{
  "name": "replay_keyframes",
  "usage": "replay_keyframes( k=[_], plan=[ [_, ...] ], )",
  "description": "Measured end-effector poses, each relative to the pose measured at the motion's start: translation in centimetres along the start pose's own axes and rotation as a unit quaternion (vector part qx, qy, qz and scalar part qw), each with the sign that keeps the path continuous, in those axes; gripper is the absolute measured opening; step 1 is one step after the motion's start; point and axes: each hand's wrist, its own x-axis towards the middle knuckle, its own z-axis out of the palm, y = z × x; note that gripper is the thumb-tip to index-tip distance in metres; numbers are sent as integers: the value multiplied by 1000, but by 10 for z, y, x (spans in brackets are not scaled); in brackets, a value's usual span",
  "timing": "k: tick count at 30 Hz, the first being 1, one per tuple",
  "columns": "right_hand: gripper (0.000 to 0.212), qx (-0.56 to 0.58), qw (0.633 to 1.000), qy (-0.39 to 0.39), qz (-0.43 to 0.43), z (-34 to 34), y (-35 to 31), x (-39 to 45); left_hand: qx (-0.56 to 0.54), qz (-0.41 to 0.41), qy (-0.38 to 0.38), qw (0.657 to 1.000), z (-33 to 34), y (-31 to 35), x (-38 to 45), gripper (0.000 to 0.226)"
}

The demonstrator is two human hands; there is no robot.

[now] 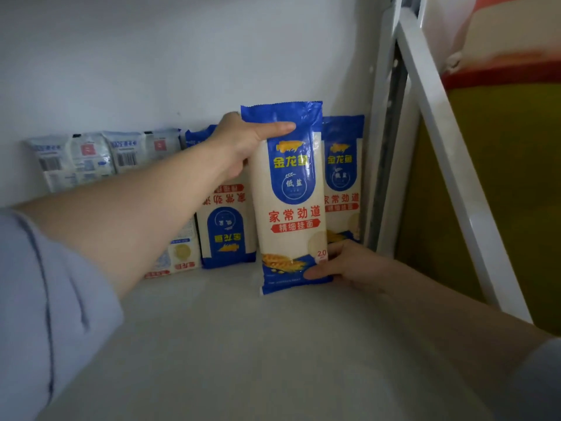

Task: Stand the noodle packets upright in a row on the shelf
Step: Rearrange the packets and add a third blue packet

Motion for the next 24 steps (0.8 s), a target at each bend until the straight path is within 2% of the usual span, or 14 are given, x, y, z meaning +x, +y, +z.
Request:
replay_keyframes(
  k=[4, 8, 9, 11, 14, 17, 21, 24],
  plan=[
    [25, 33, 999, -14, 8, 5, -7, -5, -79, -11, 17, 997, -2, 13, -1, 13],
    [23, 134, 991, -24, -9, 2, -10, -14, -97, -35, 24, 994, -11, 26, 2, 18],
    [22, 145, 989, -24, -11, 2, -10, -14, -76, -26, 9, 997, -14, 34, 3, 15],
    [21, 159, 987, -17, -8, 4, -8, -15, 42, -2, -27, 999, -17, 54, 4, 15],
    [21, 183, 983, -5, -8, 11, -5, -13, 231, 16, -46, 972, -12, 75, 7, 36],
    [24, 173, 985, 10, -23, 9, -7, -9, 271, 37, -29, 961, -4, 76, 12, 39],
    [44, 110, 991, 56, -53, -4, -9, 0, 348, 62, -25, 935, -6, 74, 17, 24],
    [45, 79, 991, 77, -74, -14, -10, 8, 394, 65, -38, 916, -5, 65, 20, 20]
  ],
)
